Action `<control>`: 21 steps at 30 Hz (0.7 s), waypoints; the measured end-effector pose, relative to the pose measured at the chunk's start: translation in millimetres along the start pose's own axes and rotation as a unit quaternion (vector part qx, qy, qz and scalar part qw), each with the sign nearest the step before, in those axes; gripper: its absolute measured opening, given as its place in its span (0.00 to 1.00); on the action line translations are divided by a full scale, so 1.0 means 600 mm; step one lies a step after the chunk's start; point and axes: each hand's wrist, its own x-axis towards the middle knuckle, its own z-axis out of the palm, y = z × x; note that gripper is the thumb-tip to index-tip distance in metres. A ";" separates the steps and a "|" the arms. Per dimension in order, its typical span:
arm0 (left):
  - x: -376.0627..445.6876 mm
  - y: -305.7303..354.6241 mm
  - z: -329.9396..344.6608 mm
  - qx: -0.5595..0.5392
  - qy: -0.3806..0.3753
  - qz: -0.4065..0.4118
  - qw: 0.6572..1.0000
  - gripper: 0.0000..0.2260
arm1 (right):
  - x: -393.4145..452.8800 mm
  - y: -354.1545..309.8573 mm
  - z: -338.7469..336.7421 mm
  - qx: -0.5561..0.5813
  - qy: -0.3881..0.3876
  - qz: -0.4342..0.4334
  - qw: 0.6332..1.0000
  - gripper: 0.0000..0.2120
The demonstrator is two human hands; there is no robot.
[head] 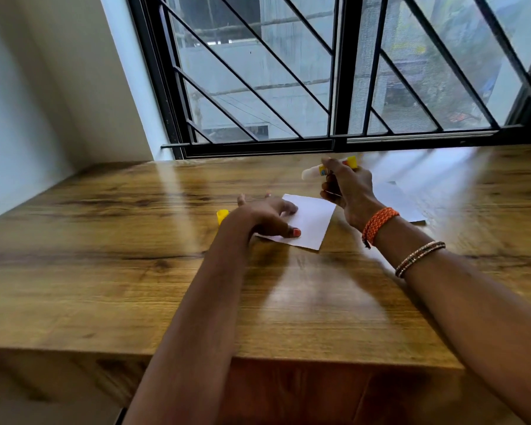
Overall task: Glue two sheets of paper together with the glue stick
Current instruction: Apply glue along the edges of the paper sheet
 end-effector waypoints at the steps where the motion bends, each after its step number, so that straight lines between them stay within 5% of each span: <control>1: -0.004 0.000 0.000 -0.001 0.004 0.007 1.000 0.26 | 0.000 0.003 0.001 -0.009 -0.005 -0.005 1.000 0.07; 9: -0.034 -0.022 0.008 -0.100 -0.049 0.091 0.990 0.25 | -0.012 0.006 0.009 -0.018 -0.052 0.003 0.998 0.05; 14: -0.084 -0.050 0.004 -0.267 -0.171 0.202 0.927 0.25 | -0.018 0.002 0.013 -0.019 -0.075 0.013 0.997 0.05; 17: -0.097 -0.049 0.019 -0.369 -0.054 0.187 0.909 0.22 | -0.018 0.002 0.014 -0.024 -0.090 0.018 0.996 0.05; 21: -0.113 -0.022 0.023 -0.338 0.263 0.111 0.897 0.14 | -0.017 0.003 0.014 -0.019 -0.083 0.028 0.996 0.07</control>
